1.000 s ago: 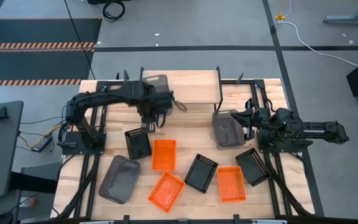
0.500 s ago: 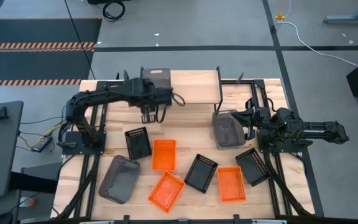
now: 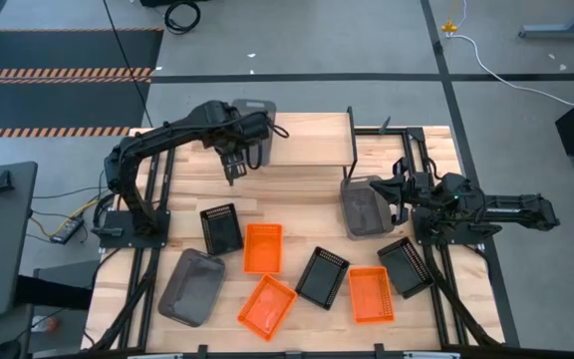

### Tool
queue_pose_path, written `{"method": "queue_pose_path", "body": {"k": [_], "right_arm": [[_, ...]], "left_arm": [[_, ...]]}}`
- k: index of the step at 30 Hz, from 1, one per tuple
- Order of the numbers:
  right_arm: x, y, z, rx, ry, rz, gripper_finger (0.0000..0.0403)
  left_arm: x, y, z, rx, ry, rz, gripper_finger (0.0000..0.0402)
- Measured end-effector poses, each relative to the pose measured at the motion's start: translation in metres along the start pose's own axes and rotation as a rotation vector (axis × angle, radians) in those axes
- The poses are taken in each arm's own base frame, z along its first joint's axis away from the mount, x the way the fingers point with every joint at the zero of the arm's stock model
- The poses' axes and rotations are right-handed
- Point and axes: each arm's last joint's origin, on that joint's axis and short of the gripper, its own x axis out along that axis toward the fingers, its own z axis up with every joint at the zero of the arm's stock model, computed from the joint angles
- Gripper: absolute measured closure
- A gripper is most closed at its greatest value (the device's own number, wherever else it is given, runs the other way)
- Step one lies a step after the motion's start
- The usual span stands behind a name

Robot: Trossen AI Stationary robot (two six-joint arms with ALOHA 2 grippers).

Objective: Stack baskets on shelf by color
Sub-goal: Put the top left black bin on the shelf

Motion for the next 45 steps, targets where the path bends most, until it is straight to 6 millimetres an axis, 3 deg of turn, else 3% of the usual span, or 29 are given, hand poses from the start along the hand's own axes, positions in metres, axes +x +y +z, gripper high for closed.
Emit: {"method": "queue_pose_path", "body": {"k": [27,33,41,45], "right_arm": [[0.0,0.0,0.0,-0.001,0.0,0.0,0.0386],[0.0,0.0,0.0,-0.001,-0.001,0.0,0.0386],[0.0,0.0,0.0,0.0,-0.001,0.0,0.0386],[0.0,0.0,0.0,0.0,-0.002,0.0,0.0386]], "left_arm": [[0.005,0.005,0.007,0.091,-0.06,-0.109,0.0266],[0.017,0.011,0.011,0.073,-0.022,-0.12,0.03],[0.02,0.013,0.014,0.042,-0.034,-0.128,0.0388],[0.02,0.013,0.013,0.001,-0.03,-0.144,0.0387]]}}
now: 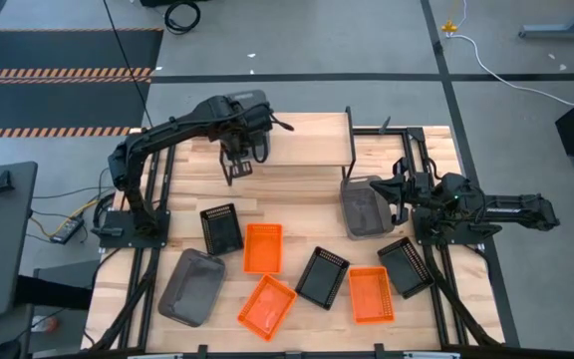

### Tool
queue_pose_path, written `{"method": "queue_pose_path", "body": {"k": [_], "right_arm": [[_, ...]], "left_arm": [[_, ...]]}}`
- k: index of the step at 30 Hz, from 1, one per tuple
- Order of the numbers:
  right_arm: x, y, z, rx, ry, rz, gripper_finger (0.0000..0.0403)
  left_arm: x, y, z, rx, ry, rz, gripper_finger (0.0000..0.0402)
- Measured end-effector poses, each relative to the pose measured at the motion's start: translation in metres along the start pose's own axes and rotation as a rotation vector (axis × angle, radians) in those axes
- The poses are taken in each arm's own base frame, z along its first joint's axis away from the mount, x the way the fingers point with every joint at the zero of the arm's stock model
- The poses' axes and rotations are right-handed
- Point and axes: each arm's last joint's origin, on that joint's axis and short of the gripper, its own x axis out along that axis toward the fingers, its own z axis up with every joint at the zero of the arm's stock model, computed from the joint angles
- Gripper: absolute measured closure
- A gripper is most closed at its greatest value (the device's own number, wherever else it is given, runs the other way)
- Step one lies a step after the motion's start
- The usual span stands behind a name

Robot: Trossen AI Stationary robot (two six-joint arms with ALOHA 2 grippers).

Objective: Stack baskets on shelf by color
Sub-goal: Put the top left black bin on the shelf

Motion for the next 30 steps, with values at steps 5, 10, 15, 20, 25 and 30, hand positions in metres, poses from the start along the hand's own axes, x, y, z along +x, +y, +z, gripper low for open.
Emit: {"method": "queue_pose_path", "body": {"k": [5,10,15,20,25,30], "right_arm": [[0.0,0.0,0.0,0.0,0.0,0.0,0.0386],[0.0,0.0,0.0001,0.0,-0.001,0.0,0.0386],[0.0,0.0,0.0001,0.0,-0.001,0.0,0.0386],[0.0,0.0,0.0001,0.0,-0.001,0.0,0.0386],[0.0,0.0,0.0001,-0.001,-0.001,0.0,0.0386],[0.0,0.0,0.0001,-0.001,-0.001,0.0,0.0386]], "left_arm": [[-0.0001,-0.0011,-0.0002,-0.019,0.001,-0.02,0.0383],[-0.0004,-0.0018,-0.0017,-0.005,0.014,-0.033,0.0395],[-0.0016,-0.0068,-0.0037,0.046,0.033,-0.071,0.0378],[-0.002,-0.0083,-0.0045,0.051,0.041,-0.077,0.0362],[-0.0019,-0.0082,-0.0045,0.052,0.042,-0.074,0.0353],[-0.0019,-0.0065,-0.0046,0.058,0.05,-0.008,0.0341]]}}
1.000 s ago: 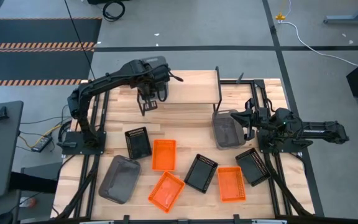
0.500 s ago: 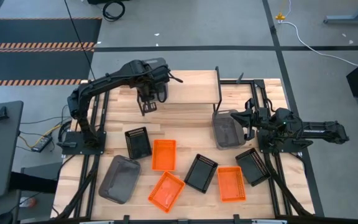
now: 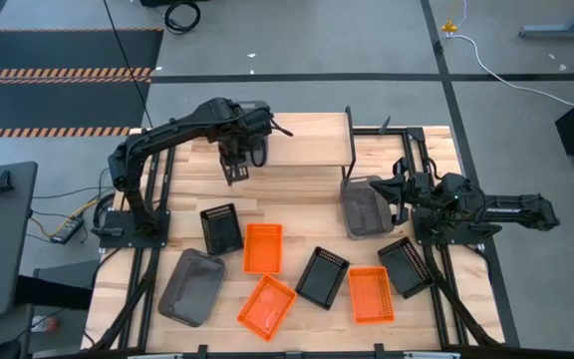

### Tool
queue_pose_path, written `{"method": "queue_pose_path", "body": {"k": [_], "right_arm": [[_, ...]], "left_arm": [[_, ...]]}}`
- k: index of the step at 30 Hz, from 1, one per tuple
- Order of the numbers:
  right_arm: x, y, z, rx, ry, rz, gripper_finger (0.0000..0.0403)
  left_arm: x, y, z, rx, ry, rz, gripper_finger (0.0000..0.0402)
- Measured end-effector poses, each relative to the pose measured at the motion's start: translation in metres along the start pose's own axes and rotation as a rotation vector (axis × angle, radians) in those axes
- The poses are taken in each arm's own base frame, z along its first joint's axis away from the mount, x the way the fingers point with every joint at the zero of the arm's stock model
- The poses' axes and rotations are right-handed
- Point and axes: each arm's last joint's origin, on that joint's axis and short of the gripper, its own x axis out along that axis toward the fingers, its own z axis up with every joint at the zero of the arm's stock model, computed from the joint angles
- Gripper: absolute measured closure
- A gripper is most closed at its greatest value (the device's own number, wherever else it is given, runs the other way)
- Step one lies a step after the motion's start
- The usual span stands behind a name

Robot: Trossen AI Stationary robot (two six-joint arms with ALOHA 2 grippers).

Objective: Stack baskets on shelf by color
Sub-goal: Put the top left black bin on the shelf

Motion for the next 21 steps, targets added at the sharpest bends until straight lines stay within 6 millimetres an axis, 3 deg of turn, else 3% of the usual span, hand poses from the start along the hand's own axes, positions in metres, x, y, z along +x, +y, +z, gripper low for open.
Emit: {"method": "queue_pose_path", "body": {"k": [7,21], "right_arm": [[0.0,0.0,0.0,0.0,0.0,0.0,0.0386],[0.0,0.0,0.0,-0.001,-0.001,0.0,0.0386]], "left_arm": [[0.0,0.003,-0.001,-0.002,0.02,0.094,0.0329],[-0.007,-0.023,0.002,0.055,0.007,0.089,0.0325]]}}
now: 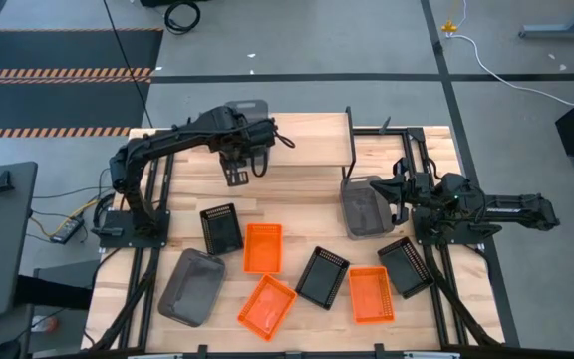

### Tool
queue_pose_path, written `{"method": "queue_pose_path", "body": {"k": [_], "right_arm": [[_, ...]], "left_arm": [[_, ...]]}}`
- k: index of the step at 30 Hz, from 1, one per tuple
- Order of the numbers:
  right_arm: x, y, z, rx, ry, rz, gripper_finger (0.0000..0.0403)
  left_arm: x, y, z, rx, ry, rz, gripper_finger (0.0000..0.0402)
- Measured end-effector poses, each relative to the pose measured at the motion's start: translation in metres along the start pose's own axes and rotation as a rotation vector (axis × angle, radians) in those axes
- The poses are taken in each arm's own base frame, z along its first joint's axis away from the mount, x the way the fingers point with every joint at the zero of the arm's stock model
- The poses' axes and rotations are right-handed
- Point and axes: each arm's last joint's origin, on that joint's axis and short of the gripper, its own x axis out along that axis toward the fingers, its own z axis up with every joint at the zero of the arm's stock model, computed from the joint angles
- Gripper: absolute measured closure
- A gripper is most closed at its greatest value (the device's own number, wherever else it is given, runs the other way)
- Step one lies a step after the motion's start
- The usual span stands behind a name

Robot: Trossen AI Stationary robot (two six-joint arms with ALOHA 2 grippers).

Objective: Stack baskets on shelf by color
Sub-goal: Put the top left black bin on the shelf, then put the top orange basket on the shelf

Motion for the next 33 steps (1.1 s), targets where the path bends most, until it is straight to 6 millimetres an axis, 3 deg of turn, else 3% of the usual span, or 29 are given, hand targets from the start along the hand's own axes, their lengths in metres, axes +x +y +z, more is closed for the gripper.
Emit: {"method": "queue_pose_path", "body": {"k": [19,27,33], "right_arm": [[0.0,0.0,0.0,0.0,0.0,0.0,0.0386],[0.0,0.0,0.0,0.0,0.0,0.0,0.0386],[0.0,0.0,0.0,0.003,-0.005,0.0,0.0386]], "left_arm": [[0.001,0.007,-0.002,-0.016,0.013,0.047,0.0324],[-0.021,0.001,-0.015,-0.008,-0.056,0.062,0.0271],[-0.033,-0.01,-0.021,-0.061,-0.11,-0.061,0.0216]]}}
